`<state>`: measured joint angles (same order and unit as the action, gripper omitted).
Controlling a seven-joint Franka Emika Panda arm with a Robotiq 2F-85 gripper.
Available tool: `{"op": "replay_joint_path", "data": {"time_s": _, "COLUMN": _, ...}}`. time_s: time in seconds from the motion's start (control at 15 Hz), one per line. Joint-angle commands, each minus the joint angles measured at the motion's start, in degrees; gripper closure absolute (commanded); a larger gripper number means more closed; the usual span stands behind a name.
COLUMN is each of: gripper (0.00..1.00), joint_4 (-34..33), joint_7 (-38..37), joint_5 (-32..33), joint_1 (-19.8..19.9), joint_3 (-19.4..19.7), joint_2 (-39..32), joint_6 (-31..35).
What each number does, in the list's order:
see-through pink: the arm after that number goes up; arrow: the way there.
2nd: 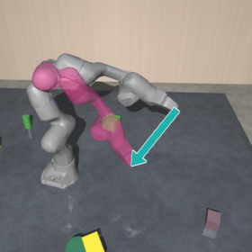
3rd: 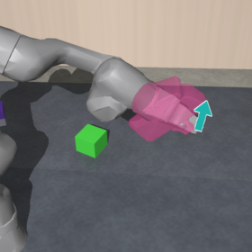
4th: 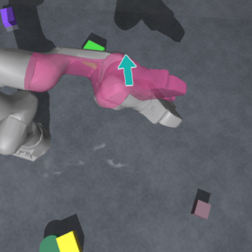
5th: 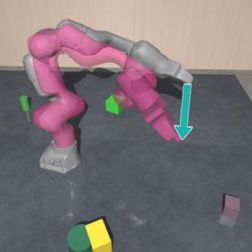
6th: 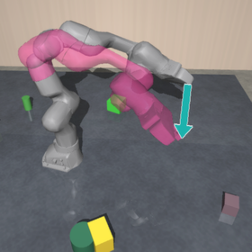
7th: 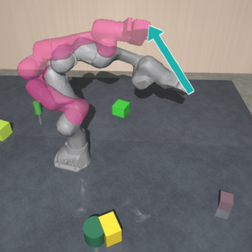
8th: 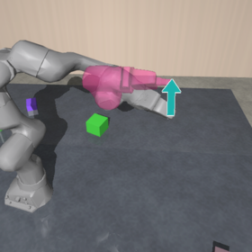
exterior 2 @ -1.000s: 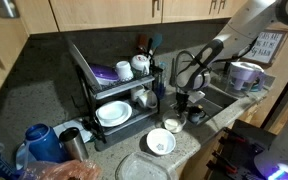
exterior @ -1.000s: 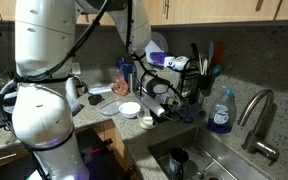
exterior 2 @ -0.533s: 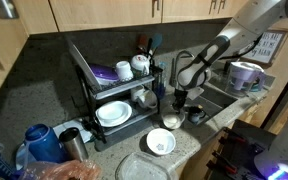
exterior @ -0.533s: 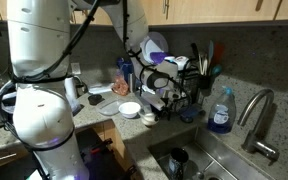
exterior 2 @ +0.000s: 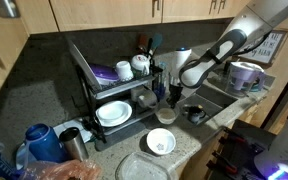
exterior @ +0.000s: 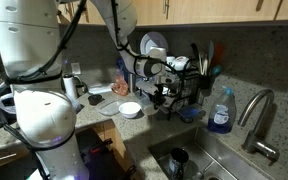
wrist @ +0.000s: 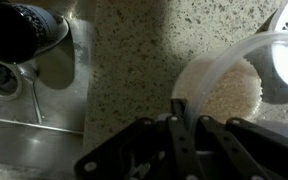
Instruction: Pour the contents in the clear bowl into the white bowl
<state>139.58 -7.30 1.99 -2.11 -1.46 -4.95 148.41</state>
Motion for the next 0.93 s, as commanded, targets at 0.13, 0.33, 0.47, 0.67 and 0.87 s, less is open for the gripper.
{"op": "replay_joint_path", "data": {"time_s": 0.13, "gripper": 0.99, "joint_4": 1.05, "joint_7": -13.83, "joint_5": 11.80, "joint_1": -2.57, "joint_3": -0.31, "joint_2": 5.58, "joint_6": -4.09}}
{"op": "replay_joint_path", "data": {"time_s": 0.33, "gripper": 0.99, "joint_4": 0.74, "joint_7": -18.77, "joint_5": 16.55, "joint_1": -3.51, "joint_3": -1.83, "joint_2": 6.91, "joint_6": -7.81}}
{"op": "replay_joint_path", "data": {"time_s": 0.47, "gripper": 0.99, "joint_4": 0.47, "joint_7": -20.10, "joint_5": 17.70, "joint_1": -4.30, "joint_3": -3.30, "joint_2": 7.67, "joint_6": -9.88}}
{"op": "replay_joint_path", "data": {"time_s": 0.67, "gripper": 0.99, "joint_4": 0.26, "joint_7": -21.56, "joint_5": 19.76, "joint_1": -5.44, "joint_3": -5.63, "joint_2": 8.62, "joint_6": -11.89}}
{"op": "replay_joint_path", "data": {"time_s": 0.87, "gripper": 0.99, "joint_4": -0.27, "joint_7": -24.38, "joint_5": 23.94, "joint_1": -6.57, "joint_3": -8.12, "joint_2": 9.27, "joint_6": -14.67}}
